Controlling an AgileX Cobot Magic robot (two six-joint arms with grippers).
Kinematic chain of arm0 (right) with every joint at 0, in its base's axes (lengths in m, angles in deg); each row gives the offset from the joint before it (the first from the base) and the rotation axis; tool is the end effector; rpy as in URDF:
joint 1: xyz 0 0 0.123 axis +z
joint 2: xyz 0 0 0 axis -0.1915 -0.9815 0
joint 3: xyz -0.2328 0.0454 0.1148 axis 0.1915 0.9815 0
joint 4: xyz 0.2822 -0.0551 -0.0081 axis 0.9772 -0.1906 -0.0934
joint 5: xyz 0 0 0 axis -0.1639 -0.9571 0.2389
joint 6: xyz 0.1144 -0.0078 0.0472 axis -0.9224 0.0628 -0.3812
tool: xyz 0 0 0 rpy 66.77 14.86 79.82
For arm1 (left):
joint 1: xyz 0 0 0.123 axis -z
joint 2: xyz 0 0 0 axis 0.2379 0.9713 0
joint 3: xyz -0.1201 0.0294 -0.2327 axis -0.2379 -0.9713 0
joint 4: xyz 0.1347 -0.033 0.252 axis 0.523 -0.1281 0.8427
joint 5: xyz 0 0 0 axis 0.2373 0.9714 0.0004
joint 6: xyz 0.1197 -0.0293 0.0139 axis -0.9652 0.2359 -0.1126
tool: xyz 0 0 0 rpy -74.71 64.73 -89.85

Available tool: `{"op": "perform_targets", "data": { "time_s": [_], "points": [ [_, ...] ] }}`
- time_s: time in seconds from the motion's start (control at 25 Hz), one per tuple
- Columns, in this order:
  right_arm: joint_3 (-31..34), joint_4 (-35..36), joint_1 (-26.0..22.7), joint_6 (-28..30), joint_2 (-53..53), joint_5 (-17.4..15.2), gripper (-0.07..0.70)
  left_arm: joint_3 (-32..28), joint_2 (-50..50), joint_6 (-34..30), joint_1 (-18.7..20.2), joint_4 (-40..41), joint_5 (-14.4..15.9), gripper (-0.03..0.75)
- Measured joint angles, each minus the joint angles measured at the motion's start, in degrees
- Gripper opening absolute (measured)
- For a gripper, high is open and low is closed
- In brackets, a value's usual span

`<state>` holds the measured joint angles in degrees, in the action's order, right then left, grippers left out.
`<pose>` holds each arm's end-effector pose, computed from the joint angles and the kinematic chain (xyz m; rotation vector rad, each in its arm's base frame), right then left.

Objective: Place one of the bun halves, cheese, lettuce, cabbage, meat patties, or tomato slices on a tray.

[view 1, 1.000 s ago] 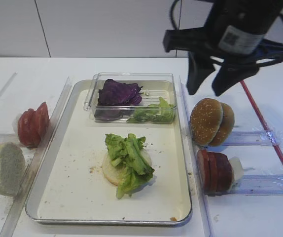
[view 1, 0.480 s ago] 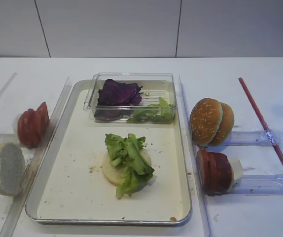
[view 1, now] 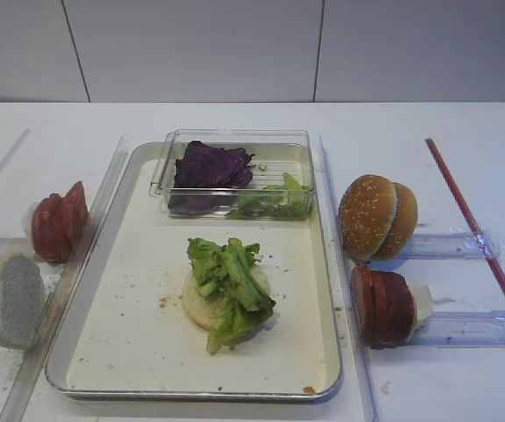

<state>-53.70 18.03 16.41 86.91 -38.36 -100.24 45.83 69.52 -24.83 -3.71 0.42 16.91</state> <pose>0.2217 0.0293 0.3196 -0.0716 2.6477 0.1413 0.0687 -0.0113 0.2628 0.1951 2.1591 -0.0878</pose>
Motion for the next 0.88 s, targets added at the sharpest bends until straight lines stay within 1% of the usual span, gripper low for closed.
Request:
{"op": "perform_targets", "data": {
  "time_s": [0.24,0.52,0.68,0.88],
  "points": [
    [7.64,0.00,0.00,1.96,10.01,-0.33,0.352,0.00,0.00,0.00,0.00,0.00,0.00,0.339],
    [15.89,0.00,0.00,2.89,25.89,-0.81,0.352,0.00,0.00,0.00,0.00,0.00,0.00,0.340],
    [19.31,0.10,-0.09,4.19,33.54,-1.16,0.352,0.00,0.00,0.00,0.00,0.00,0.00,0.340],
    [22.31,0.10,-0.09,7.48,41.01,-1.37,0.352,0.00,0.00,0.00,0.00,0.00,0.00,0.340]
  ]
}}
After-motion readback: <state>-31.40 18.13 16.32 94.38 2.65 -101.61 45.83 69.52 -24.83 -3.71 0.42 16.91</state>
